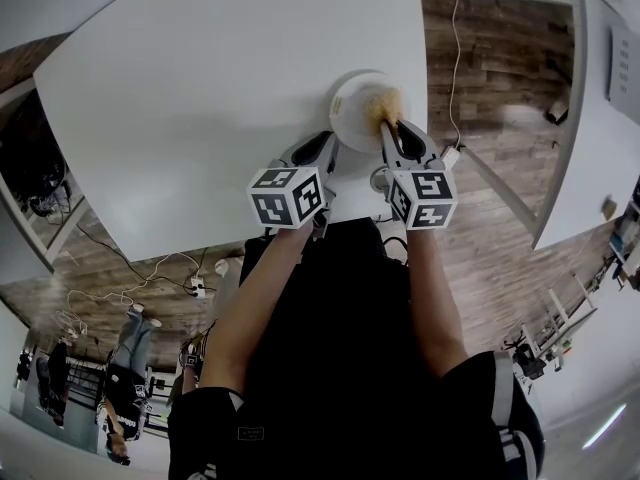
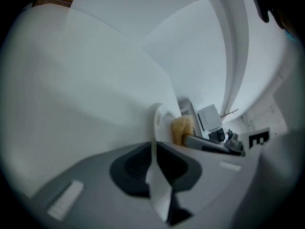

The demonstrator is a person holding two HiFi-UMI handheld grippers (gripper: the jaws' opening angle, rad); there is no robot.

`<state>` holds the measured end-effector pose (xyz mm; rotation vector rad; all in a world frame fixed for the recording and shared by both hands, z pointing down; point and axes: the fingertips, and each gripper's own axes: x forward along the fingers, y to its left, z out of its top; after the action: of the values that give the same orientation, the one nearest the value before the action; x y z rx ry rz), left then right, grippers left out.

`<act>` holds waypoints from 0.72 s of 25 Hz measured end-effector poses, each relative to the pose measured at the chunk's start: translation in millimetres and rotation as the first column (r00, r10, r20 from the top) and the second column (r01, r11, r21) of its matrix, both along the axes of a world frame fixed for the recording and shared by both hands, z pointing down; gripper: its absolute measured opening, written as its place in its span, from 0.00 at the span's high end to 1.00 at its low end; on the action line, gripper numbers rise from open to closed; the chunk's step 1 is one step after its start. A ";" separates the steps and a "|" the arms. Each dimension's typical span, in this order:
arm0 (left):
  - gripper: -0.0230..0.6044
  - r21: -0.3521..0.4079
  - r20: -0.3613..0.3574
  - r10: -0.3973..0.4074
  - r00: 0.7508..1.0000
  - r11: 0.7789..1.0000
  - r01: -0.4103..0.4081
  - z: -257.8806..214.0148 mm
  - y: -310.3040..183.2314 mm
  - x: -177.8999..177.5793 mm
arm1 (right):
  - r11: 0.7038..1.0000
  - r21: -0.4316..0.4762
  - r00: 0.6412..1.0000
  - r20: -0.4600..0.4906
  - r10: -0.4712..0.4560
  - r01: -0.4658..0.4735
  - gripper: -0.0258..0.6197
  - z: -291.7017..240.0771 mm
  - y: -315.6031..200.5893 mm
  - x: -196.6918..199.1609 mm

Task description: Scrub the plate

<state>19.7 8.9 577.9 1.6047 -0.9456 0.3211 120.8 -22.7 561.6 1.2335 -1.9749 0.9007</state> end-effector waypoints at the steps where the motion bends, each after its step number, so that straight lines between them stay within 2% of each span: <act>1: 0.91 -0.001 -0.001 0.000 1.000 1.000 0.000 0.1 0.0 0.1 | 1.000 -0.007 1.000 0.012 -0.013 0.014 0.89 1.2 3.0 -8.5; 6: 0.91 0.002 -0.004 0.002 1.000 1.000 -0.002 0.1 -0.8 -0.1 | 0.995 -0.016 0.994 0.058 -0.097 0.098 0.89 0.4 12.9 -49.8; 10: 0.91 0.003 -0.001 -0.002 1.000 1.000 0.002 0.7 0.5 0.1 | 0.987 -0.012 0.984 0.077 -0.158 0.159 0.89 -2.3 17.3 -68.2; 14: 0.91 -0.003 -0.007 -0.010 1.000 1.000 0.010 0.8 0.2 -0.4 | 0.987 -0.014 0.985 0.068 -0.158 0.160 0.89 -0.4 11.4 -63.2; 18: 0.91 -0.008 -0.014 -0.015 1.000 1.000 0.015 0.4 -1.2 -1.1 | 0.994 -0.004 0.994 0.029 -0.108 0.108 0.89 -0.2 -1.3 -37.8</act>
<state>18.6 7.7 578.3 1.5903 -0.9443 0.3019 83.0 -24.0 561.4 1.1047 -2.0390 0.8739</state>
